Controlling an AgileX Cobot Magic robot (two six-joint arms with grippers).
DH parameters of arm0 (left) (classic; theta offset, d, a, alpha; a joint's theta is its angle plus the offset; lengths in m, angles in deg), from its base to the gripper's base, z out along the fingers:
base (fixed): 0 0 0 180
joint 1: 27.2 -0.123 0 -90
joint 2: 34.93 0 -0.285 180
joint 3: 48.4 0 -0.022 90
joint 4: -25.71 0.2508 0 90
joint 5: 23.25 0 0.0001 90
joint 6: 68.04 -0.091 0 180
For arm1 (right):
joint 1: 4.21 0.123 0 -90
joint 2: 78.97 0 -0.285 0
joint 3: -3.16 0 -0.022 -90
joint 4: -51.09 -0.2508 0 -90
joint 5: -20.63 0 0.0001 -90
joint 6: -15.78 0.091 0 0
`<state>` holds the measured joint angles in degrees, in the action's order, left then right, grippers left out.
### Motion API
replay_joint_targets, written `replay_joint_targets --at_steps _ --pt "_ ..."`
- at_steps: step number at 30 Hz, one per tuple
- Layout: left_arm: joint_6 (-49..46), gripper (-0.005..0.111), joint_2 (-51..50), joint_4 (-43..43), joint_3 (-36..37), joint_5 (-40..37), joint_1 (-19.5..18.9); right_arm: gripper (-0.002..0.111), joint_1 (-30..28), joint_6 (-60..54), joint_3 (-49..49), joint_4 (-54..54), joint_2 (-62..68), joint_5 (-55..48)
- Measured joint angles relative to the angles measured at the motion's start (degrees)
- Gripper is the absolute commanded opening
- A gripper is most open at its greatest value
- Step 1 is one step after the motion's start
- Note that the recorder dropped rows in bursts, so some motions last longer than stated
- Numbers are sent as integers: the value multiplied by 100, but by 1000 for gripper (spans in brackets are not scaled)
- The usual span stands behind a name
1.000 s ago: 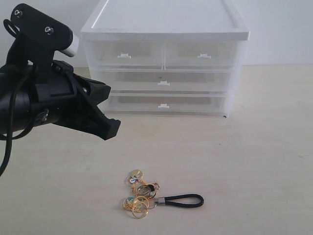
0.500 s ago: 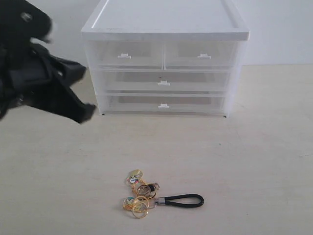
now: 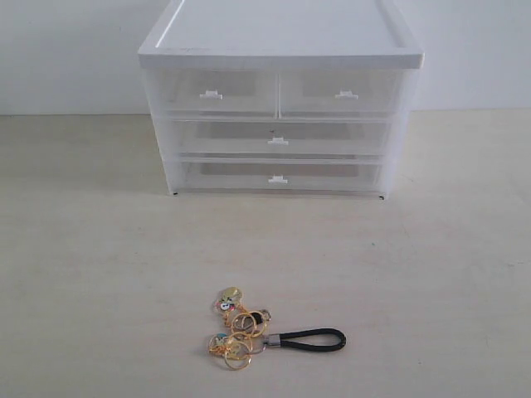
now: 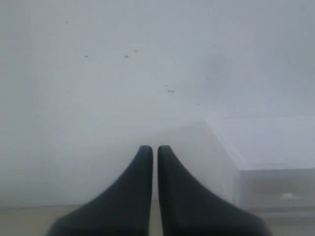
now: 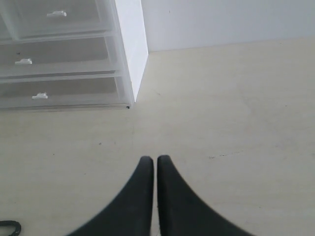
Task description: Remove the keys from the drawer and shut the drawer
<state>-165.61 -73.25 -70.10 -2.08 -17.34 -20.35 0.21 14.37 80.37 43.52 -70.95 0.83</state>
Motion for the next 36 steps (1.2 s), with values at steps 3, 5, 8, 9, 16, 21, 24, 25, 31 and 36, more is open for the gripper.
replay_joint_targets --at_steps 3,5,8,9,16,21,24,25,31,36 --pt "0 4 297 0 455 317 -125 0 0 0 0 0 0 0" --pt "10 4 366 0 795 482 -151 0 0 0 0 0 0 0" --pt "48 4 371 -41 1272 558 -155 0 0 0 0 0 0 0" --pt "107 4 381 -40 1389 567 -155 0 0 0 0 0 0 0" --pt "2586 4 754 -295 2124 531 -155 0 0 0 0 0 0 0" --pt "5225 4 1560 1086 2252 -194 -155 0 0 0 0 0 0 0" --pt "5518 4 1915 3678 2252 -713 -155 0 0 0 0 0 0 0" --pt "5662 4 2035 4564 2252 -890 -155 0 0 0 0 0 0 0" --pt "6932 4 2816 8244 2794 -1000 -155 0 0 0 0 0 0 0" --pt "8724 4 3033 8511 3072 -1211 -155 0 0 0 0 0 0 -35"
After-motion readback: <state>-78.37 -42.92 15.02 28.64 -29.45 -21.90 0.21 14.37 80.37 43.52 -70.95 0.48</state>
